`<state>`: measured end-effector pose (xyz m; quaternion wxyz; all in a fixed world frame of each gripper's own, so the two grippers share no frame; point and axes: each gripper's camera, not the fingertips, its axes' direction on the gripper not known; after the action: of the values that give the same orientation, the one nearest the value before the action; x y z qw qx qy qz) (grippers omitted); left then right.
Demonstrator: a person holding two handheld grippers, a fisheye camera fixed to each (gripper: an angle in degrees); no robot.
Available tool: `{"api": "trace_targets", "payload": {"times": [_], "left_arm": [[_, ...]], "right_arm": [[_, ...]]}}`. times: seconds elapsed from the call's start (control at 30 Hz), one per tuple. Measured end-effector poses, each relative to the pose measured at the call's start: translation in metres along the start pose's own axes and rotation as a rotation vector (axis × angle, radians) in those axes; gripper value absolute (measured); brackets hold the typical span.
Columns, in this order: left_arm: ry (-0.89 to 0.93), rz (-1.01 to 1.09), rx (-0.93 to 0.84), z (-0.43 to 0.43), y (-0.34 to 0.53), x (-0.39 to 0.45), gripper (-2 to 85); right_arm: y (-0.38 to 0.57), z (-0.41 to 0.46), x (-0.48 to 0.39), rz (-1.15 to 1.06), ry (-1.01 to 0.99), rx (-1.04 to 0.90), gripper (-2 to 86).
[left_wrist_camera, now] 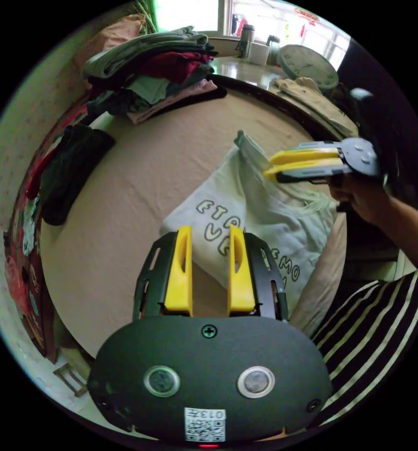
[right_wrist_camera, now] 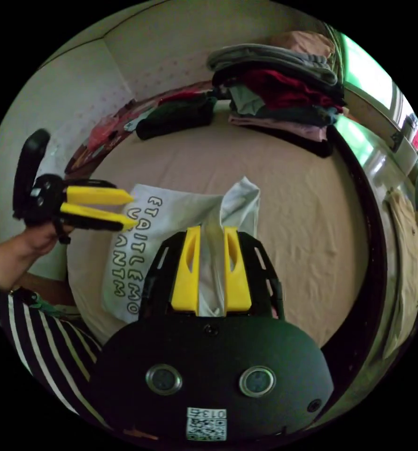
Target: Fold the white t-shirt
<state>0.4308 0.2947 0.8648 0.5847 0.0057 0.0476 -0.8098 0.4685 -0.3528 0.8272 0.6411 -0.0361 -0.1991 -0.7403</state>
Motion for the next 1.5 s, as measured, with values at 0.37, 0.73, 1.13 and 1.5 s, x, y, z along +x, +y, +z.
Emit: {"api": "trace_targets", "payload": {"times": [0.37, 0.73, 1.13, 1.5], "left_arm": [[0.130, -0.109, 0.074, 0.019, 0.043, -0.022, 10.1], [0.023, -0.058, -0.009, 0.062, 0.049, 0.007, 5.4], [-0.042, 0.018, 0.114, 0.025, 0.089, 0.052, -0.1], [-0.029, 0.022, 0.044, 0.028, 0.103, 0.058, -0.3]], "right_arm": [[-0.003, -0.021, 0.058, 0.157, -0.058, 0.019, 0.5], [-0.113, 0.038, 0.032, -0.086, 0.071, -0.124, 0.1], [-0.047, -0.046, -0.013, -0.179, 0.025, -0.094, 0.0], [-0.053, -0.032, -0.027, -0.128, 0.175, -0.145, -0.1]]}}
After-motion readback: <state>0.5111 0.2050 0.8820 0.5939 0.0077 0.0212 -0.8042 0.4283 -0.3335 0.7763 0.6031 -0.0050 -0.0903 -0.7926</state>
